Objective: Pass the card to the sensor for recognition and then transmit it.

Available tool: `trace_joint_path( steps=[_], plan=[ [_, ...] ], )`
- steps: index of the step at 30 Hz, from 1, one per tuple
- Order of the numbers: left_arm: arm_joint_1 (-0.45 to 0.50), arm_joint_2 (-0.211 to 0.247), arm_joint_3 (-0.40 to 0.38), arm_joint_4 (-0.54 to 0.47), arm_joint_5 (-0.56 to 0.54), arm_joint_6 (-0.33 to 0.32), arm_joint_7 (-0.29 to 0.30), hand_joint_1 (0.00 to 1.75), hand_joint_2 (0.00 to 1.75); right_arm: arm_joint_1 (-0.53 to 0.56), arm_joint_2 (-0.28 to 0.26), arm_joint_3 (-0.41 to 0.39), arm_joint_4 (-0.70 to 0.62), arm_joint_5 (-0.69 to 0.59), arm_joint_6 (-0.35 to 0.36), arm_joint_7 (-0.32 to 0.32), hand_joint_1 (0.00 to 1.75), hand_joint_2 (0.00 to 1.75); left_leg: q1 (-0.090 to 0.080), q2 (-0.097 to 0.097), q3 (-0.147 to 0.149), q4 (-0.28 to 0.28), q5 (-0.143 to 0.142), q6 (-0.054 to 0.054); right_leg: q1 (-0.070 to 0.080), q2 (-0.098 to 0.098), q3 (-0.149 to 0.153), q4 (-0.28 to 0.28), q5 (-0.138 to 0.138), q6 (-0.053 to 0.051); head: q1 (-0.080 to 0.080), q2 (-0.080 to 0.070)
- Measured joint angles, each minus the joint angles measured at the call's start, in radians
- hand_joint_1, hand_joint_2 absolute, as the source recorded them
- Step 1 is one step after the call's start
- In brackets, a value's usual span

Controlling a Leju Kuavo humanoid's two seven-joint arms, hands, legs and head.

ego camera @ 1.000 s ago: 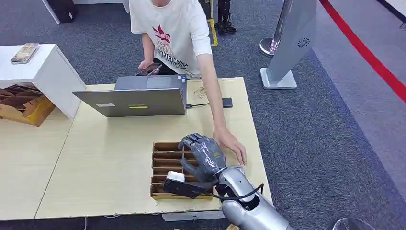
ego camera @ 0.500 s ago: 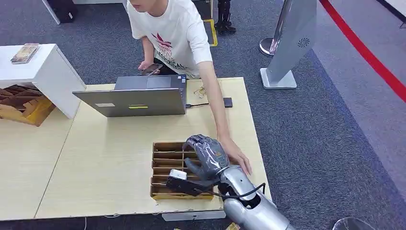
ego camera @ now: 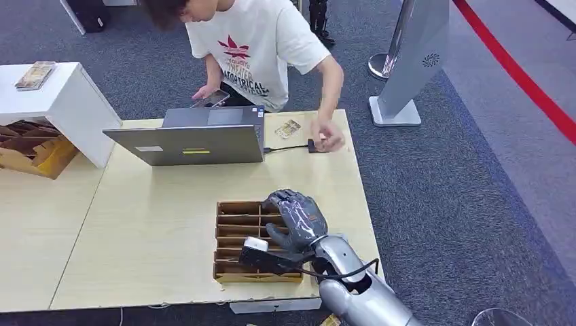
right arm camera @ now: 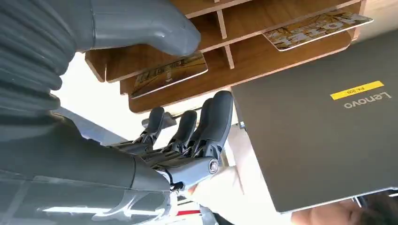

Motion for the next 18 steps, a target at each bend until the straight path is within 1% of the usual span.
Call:
trace_joint_path(
  steps=[1, 4, 5, 6, 9, 11, 12, 17, 18],
  plan=[
    [0.0, 0.0, 0.0, 0.0, 0.0, -0.001, 0.0, 0.0, 0.0, 0.0, 0.0, -0.002, 0.002, 0.005, 0.0, 0.001, 0.93, 1.75, 0.0, 0.0, 0.0, 0.0, 0.0, 0.0, 0.0, 0.0, 0.0, 0.0, 0.0, 0.0, 0.0, 0.0],
    [0.0, 0.0, 0.0, 0.0, 0.001, -0.003, 0.002, 0.0, 0.0, -0.001, 0.0, -0.011, 0.008, 0.013, -0.002, 0.004, 1.06, 1.75, 0.0, 0.0, 0.0, 0.0, 0.0, 0.0, 0.0, 0.0, 0.0, 0.0, 0.0, 0.0, 0.0, 0.0],
    [0.0, 0.0, 0.0, 0.0, 0.001, -0.003, 0.002, 0.0, 0.0, -0.001, 0.0, -0.017, 0.01, 0.016, -0.002, 0.004, 1.2, 1.75, 0.0, 0.0, 0.0, 0.0, 0.0, 0.0, 0.0, 0.0, 0.0, 0.0, 0.0, 0.0, 0.0, 0.0],
    [0.0, 0.0, 0.0, 0.0, 0.001, -0.003, 0.002, 0.0, 0.0, -0.002, 0.0, -0.022, 0.013, 0.017, -0.003, 0.004, 1.29, 1.75, 0.0, 0.0, 0.0, 0.0, 0.0, 0.0, 0.0, 0.0, 0.0, 0.0, 0.0, 0.0, 0.0, 0.0],
    [0.0, 0.0, 0.0, 0.0, 0.002, -0.004, 0.004, 0.0, 0.0, -0.002, -0.001, -0.036, 0.019, 0.028, -0.008, 0.004, 1.27, 1.75, 0.0, 0.0, 0.0, 0.0, 0.0, 0.0, 0.0, 0.0, 0.001, 0.0, 0.0, 0.0, 0.0, 0.0],
    [0.0, 0.0, 0.0, 0.0, 0.002, -0.005, 0.005, 0.0, 0.0, -0.002, -0.001, -0.047, 0.023, 0.031, -0.013, 0.004, 1.33, 1.75, 0.0, 0.0, 0.001, 0.0, 0.0, 0.0, 0.0, 0.0, 0.001, 0.0, 0.0, 0.0, 0.0, 0.0],
    [0.0, 0.0, 0.0, 0.0, 0.003, -0.005, 0.005, 0.0, 0.0, -0.003, -0.001, -0.05, 0.025, 0.032, -0.015, 0.004, 1.29, 1.75, 0.0, 0.0, 0.001, 0.0, 0.0, 0.0, 0.0, 0.0, 0.001, 0.0, 0.0, 0.0, 0.0, 0.0],
    [-0.001, 0.002, 0.0, 0.0, 0.003, -0.005, 0.016, 0.0, 0.0, -0.005, -0.001, -0.063, 0.042, 0.039, -0.016, 0.004, 1.36, 1.75, 0.0, 0.0, 0.001, 0.0, 0.0, 0.0, 0.0, 0.0, 0.001, 0.0, 0.0, 0.0, 0.0, 0.0],
    [0.0, 0.002, 0.0, 0.0, 0.003, -0.004, 0.018, 0.0, 0.0, -0.005, -0.001, -0.066, 0.045, 0.04, -0.016, 0.004, 1.34, 1.75, 0.0, 0.0, 0.001, 0.0, 0.0, 0.0, 0.0, 0.0, 0.001, 0.0, 0.0, 0.0, 0.0, 0.0]
  ],
)
